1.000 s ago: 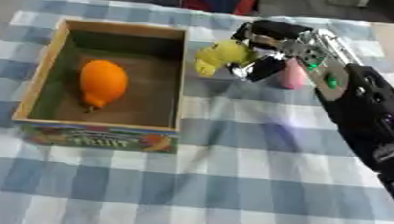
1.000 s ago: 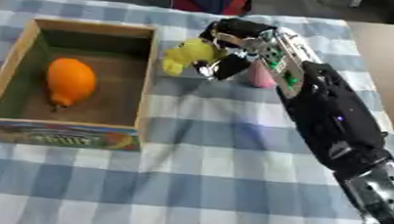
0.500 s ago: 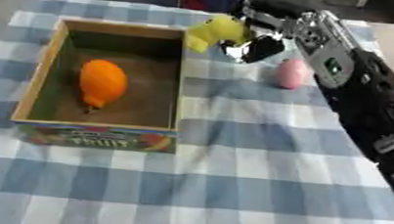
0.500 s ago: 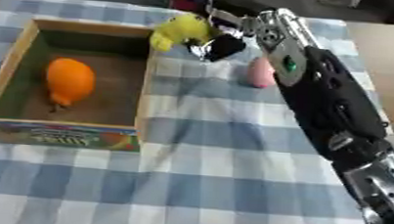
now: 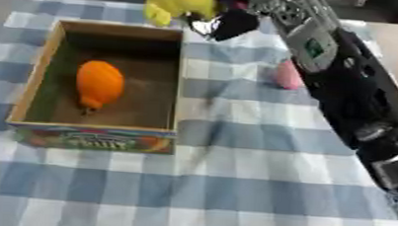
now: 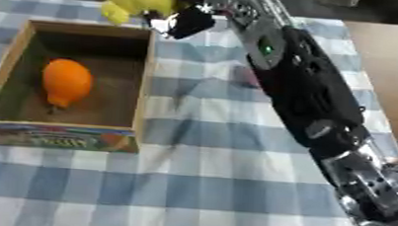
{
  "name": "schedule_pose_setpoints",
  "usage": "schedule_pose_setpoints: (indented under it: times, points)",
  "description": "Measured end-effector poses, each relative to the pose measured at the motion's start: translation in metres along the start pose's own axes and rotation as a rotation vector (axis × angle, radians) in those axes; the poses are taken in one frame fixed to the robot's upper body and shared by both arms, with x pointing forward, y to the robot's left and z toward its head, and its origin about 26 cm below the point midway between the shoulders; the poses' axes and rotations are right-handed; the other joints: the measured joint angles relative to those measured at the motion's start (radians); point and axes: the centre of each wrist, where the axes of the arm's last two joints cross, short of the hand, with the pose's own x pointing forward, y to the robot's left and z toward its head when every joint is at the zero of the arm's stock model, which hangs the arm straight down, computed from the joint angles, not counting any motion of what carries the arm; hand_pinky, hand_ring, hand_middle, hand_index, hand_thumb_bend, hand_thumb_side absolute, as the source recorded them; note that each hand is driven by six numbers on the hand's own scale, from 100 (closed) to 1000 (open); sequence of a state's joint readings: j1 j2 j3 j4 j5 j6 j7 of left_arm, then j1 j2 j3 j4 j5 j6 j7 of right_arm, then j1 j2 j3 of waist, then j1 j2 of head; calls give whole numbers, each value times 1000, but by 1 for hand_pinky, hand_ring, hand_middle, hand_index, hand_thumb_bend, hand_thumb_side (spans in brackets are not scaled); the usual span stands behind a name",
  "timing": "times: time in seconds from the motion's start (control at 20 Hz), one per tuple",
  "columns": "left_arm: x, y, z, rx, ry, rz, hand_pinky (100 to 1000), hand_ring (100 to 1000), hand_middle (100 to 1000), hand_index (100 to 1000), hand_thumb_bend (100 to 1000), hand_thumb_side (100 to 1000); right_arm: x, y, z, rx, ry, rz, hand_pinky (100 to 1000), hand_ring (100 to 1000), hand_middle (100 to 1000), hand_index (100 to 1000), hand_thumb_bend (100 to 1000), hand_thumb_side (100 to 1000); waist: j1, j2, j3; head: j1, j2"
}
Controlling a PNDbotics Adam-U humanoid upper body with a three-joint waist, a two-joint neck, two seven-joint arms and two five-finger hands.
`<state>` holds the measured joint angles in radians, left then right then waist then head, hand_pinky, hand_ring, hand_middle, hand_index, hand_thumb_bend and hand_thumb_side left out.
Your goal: Pick up objects on the table and place them in the box.
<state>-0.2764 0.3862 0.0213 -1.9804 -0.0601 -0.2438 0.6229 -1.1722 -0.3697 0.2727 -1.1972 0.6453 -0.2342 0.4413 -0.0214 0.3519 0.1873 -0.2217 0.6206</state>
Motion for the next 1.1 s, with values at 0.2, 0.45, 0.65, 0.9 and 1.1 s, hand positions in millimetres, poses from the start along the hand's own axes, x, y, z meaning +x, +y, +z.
schedule_pose_setpoints:
  times: [0.2,0.45,0.65,0.9,1.1]
  points:
    - [1,-1,-1,1,-3,6,269,610,577,792,132,792,19,14,-18,9,-35,-17,539,608,490,656,100,477,-5,0,5,-13,0]
    - [1,-2,-2,1,-4,11,268,610,577,792,134,792,34,37,-36,36,-38,-29,538,601,495,662,100,462,-11,-1,10,-24,-6]
    - [2,-3,-4,1,-7,14,268,611,577,791,134,791,40,61,-46,58,-20,-36,536,598,498,664,100,457,-12,-1,13,-29,-6]
    - [2,-4,-5,1,-12,18,268,610,577,791,134,792,42,92,-51,96,-3,-41,542,604,507,672,100,449,-17,0,16,-35,-7]
    - [2,-4,-5,3,-12,21,268,610,577,791,133,792,44,105,-53,126,-4,-22,599,697,588,769,100,518,-16,0,17,-37,-7]
